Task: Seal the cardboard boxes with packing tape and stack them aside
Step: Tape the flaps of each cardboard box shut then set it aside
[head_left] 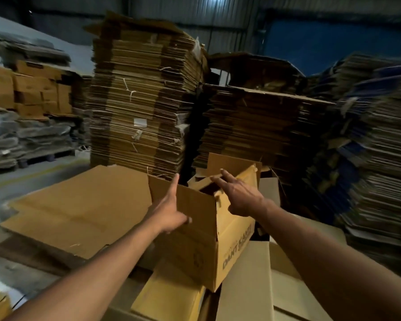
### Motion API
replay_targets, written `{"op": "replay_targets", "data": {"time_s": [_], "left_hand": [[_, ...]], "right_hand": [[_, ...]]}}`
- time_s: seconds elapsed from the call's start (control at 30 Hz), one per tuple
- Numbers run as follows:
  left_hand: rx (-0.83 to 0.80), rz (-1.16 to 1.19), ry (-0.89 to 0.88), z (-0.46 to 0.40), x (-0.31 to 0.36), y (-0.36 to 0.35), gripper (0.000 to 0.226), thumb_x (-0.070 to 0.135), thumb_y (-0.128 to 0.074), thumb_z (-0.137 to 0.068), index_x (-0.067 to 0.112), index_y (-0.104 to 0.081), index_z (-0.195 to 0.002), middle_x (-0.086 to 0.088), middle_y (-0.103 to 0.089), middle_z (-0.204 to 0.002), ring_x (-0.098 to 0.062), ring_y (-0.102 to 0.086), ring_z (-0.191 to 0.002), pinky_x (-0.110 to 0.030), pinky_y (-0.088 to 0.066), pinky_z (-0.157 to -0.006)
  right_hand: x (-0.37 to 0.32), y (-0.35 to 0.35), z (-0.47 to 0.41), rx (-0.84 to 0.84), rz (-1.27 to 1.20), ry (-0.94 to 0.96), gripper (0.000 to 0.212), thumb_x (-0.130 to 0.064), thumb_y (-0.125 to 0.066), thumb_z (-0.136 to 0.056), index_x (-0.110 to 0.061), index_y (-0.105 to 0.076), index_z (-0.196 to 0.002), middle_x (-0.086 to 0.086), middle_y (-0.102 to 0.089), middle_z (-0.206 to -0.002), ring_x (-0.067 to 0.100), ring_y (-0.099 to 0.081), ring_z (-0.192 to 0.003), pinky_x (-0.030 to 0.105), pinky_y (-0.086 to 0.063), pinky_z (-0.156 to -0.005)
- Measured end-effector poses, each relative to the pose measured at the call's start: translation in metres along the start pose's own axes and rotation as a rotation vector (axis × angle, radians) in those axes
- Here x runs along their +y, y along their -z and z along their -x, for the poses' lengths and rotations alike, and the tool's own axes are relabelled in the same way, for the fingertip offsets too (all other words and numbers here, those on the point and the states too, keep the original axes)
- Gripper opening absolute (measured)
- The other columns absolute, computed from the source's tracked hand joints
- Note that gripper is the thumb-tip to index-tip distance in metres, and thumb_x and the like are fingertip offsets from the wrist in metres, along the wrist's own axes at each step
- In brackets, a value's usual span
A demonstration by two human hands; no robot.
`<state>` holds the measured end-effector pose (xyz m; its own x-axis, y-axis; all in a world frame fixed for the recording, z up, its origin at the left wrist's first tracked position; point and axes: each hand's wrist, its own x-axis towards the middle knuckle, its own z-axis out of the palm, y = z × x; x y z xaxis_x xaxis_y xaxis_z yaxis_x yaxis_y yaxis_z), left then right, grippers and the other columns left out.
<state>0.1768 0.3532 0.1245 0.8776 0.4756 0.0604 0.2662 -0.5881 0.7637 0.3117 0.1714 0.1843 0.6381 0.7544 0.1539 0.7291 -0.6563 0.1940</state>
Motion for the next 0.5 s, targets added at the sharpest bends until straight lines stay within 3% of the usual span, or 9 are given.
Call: {"op": "replay_targets", "data": {"time_s": [0.1,0.13,0.2,0.27,0.37,0.5], "left_hand": [[-0.067,-0.105,0.011,-0.017,-0.002,-0.003,0.124,0.022,-0.082,-0.087,0.061,0.014,-0.154,-0.006,-0.053,-0.143,-0.02,-0.069,-0.079,-0.031,-0.061,-0.061],[-0.068,-0.129,0.009,-0.019,-0.002,-0.005,0.117,0.025,-0.084,-0.086,0.057,0.003,-0.158,-0.003,-0.053,-0.143,-0.019,-0.069,-0.086,-0.032,-0.061,-0.066],[-0.049,-0.237,-0.005,-0.021,-0.004,-0.006,0.104,0.037,-0.087,-0.08,0.047,-0.021,-0.16,0.001,-0.051,-0.15,-0.023,-0.063,-0.117,-0.04,-0.06,-0.09],[-0.026,-0.269,0.014,-0.019,-0.007,-0.009,0.105,0.047,-0.088,-0.077,0.042,-0.024,-0.16,-0.002,-0.043,-0.157,-0.03,-0.051,-0.137,-0.049,-0.051,-0.106],[-0.071,0.038,0.055,0.001,-0.003,-0.011,0.122,0.062,-0.083,-0.076,0.043,0.0,-0.163,-0.006,-0.021,-0.17,-0.037,-0.034,-0.15,-0.052,-0.051,-0.105],[-0.08,0.566,0.151,0.054,0.021,-0.005,0.128,0.095,-0.059,-0.065,0.046,0.01,-0.161,-0.004,-0.008,-0.173,-0.041,-0.031,-0.149,-0.06,-0.057,-0.093]], "right_hand": [[0.001,-0.013,-0.024,-0.04,0.07,0.009,0.079,-0.011,-0.07,-0.091,-0.04,-0.034,-0.155,0.002,-0.021,-0.167,0.033,-0.047,-0.14,0.035,-0.058,-0.088],[0.002,-0.018,-0.027,-0.022,0.064,0.014,0.069,-0.016,-0.071,-0.092,-0.037,-0.042,-0.15,0.001,-0.036,-0.158,0.028,-0.054,-0.132,0.033,-0.057,-0.085],[0.005,-0.022,-0.025,0.068,0.033,0.011,0.044,-0.026,-0.072,-0.094,-0.033,-0.056,-0.134,-0.003,-0.058,-0.132,0.016,-0.063,-0.104,0.025,-0.053,-0.068],[0.01,-0.019,-0.012,0.177,0.026,-0.001,0.024,-0.031,-0.072,-0.094,-0.033,-0.063,-0.116,-0.007,-0.065,-0.113,0.01,-0.063,-0.083,0.024,-0.053,-0.058],[0.017,-0.006,0.02,0.311,0.047,-0.026,0.011,-0.032,-0.067,-0.096,-0.029,-0.059,-0.103,-0.01,-0.062,-0.097,0.012,-0.062,-0.073,0.028,-0.054,-0.057],[0.004,0.01,0.083,0.516,0.058,0.001,0.023,-0.031,-0.073,-0.093,-0.026,-0.05,-0.095,-0.009,-0.055,-0.081,0.014,-0.054,-0.059,0.029,-0.046,-0.046]]}}
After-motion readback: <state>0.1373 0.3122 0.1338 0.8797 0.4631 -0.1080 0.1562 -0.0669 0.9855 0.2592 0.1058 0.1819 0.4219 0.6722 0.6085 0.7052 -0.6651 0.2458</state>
